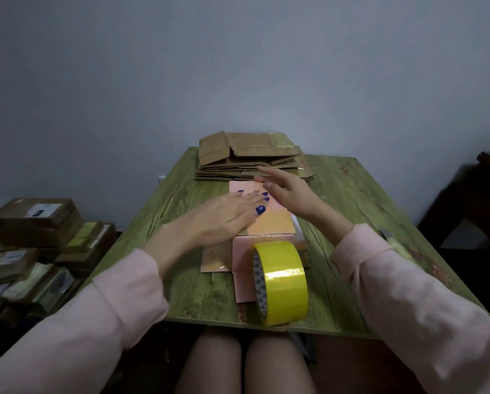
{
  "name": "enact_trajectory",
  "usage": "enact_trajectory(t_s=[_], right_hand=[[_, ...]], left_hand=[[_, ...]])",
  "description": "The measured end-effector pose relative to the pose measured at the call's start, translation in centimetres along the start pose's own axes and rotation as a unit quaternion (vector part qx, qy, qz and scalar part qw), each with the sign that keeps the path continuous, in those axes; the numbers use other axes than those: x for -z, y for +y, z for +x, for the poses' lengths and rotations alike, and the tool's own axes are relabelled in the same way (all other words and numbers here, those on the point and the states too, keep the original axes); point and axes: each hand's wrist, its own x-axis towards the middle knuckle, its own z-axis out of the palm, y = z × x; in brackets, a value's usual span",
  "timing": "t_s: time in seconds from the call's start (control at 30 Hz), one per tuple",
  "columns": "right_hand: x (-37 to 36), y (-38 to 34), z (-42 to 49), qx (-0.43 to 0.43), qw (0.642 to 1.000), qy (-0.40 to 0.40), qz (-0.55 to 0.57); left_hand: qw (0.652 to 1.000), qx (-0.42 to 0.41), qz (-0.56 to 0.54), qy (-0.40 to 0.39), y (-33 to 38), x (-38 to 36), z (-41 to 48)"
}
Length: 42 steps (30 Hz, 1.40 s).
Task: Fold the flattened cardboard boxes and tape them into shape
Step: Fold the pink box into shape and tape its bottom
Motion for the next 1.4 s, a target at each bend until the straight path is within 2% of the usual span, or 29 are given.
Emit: enact_trajectory(t_s=[0.27, 0.37, 0.47, 0.57, 0.67, 0.77, 0.93, 1.27, 1.4], right_hand=[[-0.3, -0.6, -0.4, -0.004, 1.0, 0.012, 0.012], [-0.5, -0.7, -0.6, -0.002, 1.0, 0.012, 0.025], [-0.4, -0.5, -0.5, 0.0, 0.999, 0.002, 0.045], [-0.6, -0.4, -0.7, 0.005, 0.998, 0.007, 0.063], [-0.8, 0.0, -0.7, -0.003, 0.998, 0.014, 0.06], [-0.6, 0.0, -0.6, -0.016, 1.0, 0.009, 0.017], [-0.7, 0.0, -0.1, -0.031, 1.0, -0.003, 0.002], [-0.8, -0.2, 0.2, -0.033, 0.999, -0.025, -0.022], [-0.8, 0.0, 0.2, -0.033, 0.999, -0.026, -0.03]], left_hand=[[0.994, -0.084, -0.023, 0.072, 2.8, -1.4, -4.7], [0.993, -0.096, -0.035, 0.059, 2.3, -0.9, -4.7], [0.991, -0.063, -0.114, 0.039, 0.9, 0.4, -2.4], [0.979, 0.039, -0.18, 0.084, -0.5, 1.5, 0.7], [0.986, 0.089, -0.131, 0.06, -2.1, 1.3, 3.3], [0.993, 0.08, -0.084, 0.002, -2.9, 0.8, 4.5], [0.998, 0.051, -0.027, -0.037, -2.2, 1.0, 3.8], [0.999, -0.018, 0.028, -0.013, -0.1, 0.5, 0.1], [0.998, -0.063, -0.001, 0.0, 1.0, -0.4, -2.1]])
